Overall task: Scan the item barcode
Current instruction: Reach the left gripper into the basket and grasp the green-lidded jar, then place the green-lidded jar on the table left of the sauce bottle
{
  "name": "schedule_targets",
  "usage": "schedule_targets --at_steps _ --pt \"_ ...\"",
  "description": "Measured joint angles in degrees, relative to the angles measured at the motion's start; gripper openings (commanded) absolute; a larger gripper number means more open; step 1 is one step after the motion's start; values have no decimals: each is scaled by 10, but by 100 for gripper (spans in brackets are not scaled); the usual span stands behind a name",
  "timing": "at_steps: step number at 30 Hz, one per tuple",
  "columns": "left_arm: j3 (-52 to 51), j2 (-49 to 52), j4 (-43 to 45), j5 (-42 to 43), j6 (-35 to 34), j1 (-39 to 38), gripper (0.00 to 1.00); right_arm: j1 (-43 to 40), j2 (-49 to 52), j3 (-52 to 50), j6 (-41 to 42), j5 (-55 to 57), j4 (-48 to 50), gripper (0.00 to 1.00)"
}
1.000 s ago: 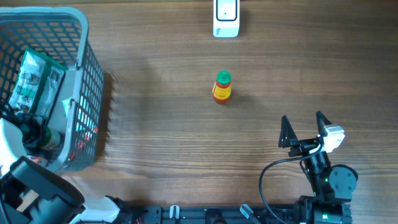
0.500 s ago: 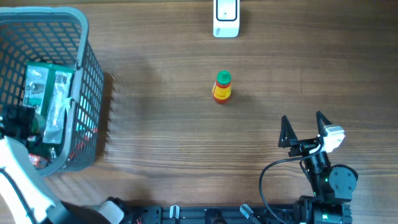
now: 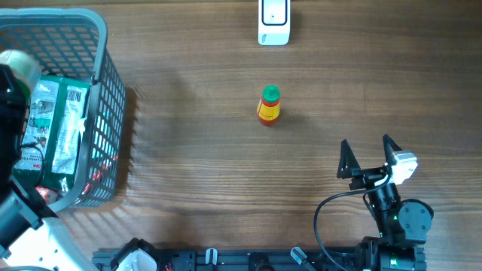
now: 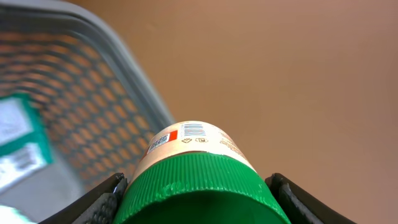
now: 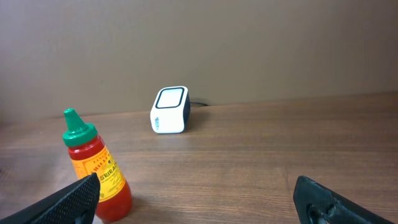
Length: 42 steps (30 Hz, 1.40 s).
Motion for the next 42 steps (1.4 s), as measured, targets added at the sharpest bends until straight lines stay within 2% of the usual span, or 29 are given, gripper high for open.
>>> schedule_targets --at_steps 3,10,14,19,28,34,42 --pt "0 -17 11 41 -24 -35 65 0 0 0 0 0 0 100" --pt "0 -20 18 69 -27 -242 64 0 0 0 0 0 0 100" --pt "0 13 -32 14 16 -373 63 0 0 0 0 0 0 100" --pt "0 94 -94 -86 89 -494 64 0 0 0 0 0 0 100" --pt "0 251 -126 -257 166 -637 64 0 0 0 0 0 0 100" --pt "0 337 -123 -333 198 -707 64 0 0 0 0 0 0 100" --pt "0 417 -83 -369 204 -737 64 0 0 0 0 0 0 100"
